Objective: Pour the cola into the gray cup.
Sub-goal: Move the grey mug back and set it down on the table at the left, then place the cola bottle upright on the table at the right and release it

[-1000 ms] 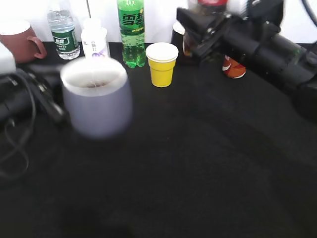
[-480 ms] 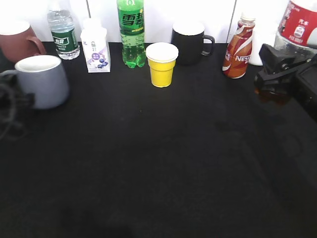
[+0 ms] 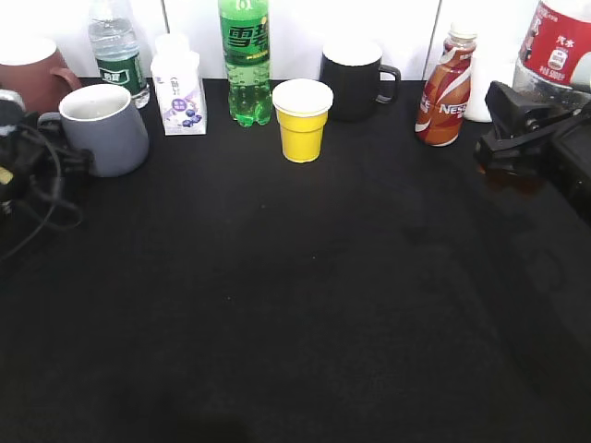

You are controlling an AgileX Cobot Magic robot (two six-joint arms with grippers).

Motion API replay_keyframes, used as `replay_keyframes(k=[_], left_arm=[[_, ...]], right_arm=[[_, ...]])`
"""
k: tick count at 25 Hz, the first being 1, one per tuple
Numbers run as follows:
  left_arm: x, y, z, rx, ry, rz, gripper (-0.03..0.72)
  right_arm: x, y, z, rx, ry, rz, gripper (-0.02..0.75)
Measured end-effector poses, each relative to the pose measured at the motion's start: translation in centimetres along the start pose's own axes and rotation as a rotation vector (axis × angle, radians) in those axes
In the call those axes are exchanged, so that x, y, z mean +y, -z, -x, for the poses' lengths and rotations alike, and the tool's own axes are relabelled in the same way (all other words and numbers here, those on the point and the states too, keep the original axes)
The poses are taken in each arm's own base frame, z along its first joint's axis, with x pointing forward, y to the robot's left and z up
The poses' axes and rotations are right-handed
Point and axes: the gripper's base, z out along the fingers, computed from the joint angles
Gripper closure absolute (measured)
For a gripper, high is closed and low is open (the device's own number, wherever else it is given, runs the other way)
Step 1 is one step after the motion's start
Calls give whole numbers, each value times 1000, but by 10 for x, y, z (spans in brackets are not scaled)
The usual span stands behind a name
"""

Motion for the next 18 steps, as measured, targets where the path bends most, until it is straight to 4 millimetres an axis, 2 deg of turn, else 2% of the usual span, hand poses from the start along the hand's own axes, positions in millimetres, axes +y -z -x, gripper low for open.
replay_keyframes(k=[5,10,13,16,18], left_arm=[[4,43,7,36,-4,-2,404],[-4,103,25,55,-7,-52,401],[-10,126,39,131,7,-92,401],[-12,137,57,147,23,-116,401],[-11,139,61,142,27,-116,404]], right_arm=[[-14,-4,-1,20,-15,-77,353],[-71,-25,9,-22,34,-194,353],[-104,-54,-7,-19,29,-216,353],[-116,-94,-39,-2,39,-179,353],[-125,-120,-57,-2,48,-168,353]])
